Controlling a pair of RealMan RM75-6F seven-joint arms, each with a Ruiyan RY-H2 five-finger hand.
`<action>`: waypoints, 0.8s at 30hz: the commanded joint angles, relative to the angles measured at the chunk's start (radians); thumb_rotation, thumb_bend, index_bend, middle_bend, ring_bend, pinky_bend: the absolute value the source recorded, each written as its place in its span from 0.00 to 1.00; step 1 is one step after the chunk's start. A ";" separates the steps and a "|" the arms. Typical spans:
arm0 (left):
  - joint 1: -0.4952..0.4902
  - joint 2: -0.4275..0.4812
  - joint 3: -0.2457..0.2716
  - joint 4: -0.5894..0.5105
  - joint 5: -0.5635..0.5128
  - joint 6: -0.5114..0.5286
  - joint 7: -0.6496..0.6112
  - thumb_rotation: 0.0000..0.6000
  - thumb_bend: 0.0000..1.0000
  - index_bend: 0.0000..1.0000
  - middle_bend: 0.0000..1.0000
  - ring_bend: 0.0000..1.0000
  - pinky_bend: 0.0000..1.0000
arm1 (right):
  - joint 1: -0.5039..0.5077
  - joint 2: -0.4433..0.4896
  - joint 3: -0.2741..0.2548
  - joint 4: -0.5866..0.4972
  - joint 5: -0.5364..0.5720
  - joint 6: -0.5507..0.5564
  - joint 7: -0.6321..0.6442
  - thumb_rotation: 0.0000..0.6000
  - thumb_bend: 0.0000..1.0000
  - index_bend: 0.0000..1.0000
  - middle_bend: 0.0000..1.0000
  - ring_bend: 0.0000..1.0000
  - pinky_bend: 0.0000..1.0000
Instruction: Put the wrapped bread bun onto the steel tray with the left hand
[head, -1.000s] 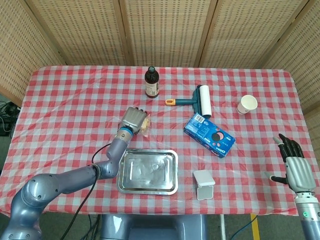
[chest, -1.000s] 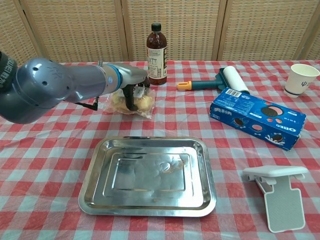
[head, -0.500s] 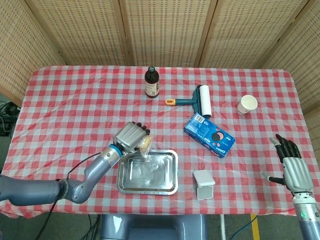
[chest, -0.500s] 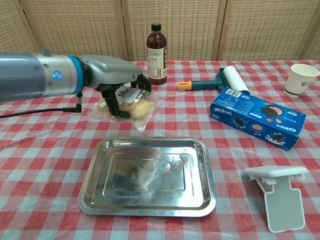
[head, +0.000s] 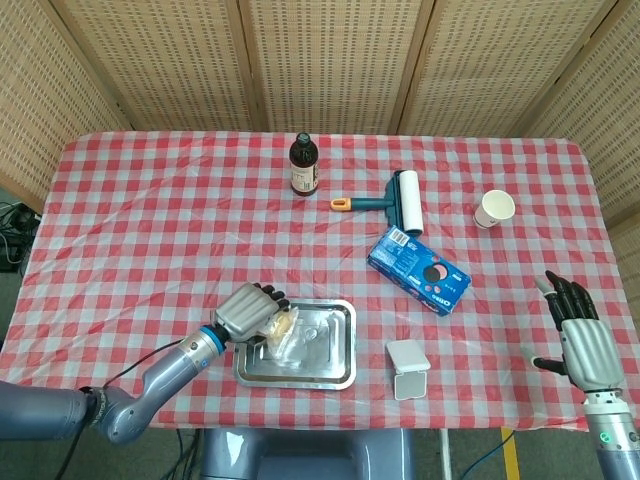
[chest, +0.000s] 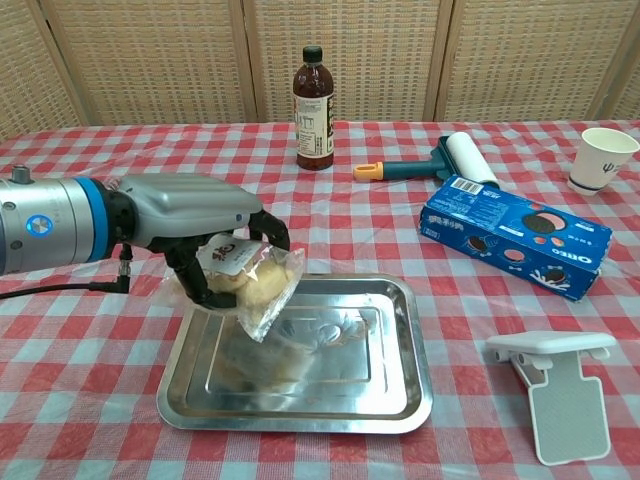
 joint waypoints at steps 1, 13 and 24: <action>0.006 -0.008 0.004 -0.005 0.009 -0.016 -0.018 1.00 0.38 0.35 0.13 0.13 0.29 | -0.001 0.002 -0.001 -0.002 -0.002 0.003 0.001 1.00 0.00 0.00 0.00 0.00 0.00; 0.016 -0.029 0.007 -0.013 0.029 -0.014 -0.024 1.00 0.12 0.04 0.00 0.00 0.00 | -0.011 0.015 -0.003 -0.013 -0.010 0.024 0.014 1.00 0.00 0.00 0.00 0.00 0.00; 0.111 0.086 -0.027 -0.071 0.190 0.148 -0.131 1.00 0.12 0.05 0.00 0.00 0.00 | -0.014 0.022 -0.012 -0.021 -0.020 0.023 0.006 1.00 0.00 0.00 0.00 0.00 0.00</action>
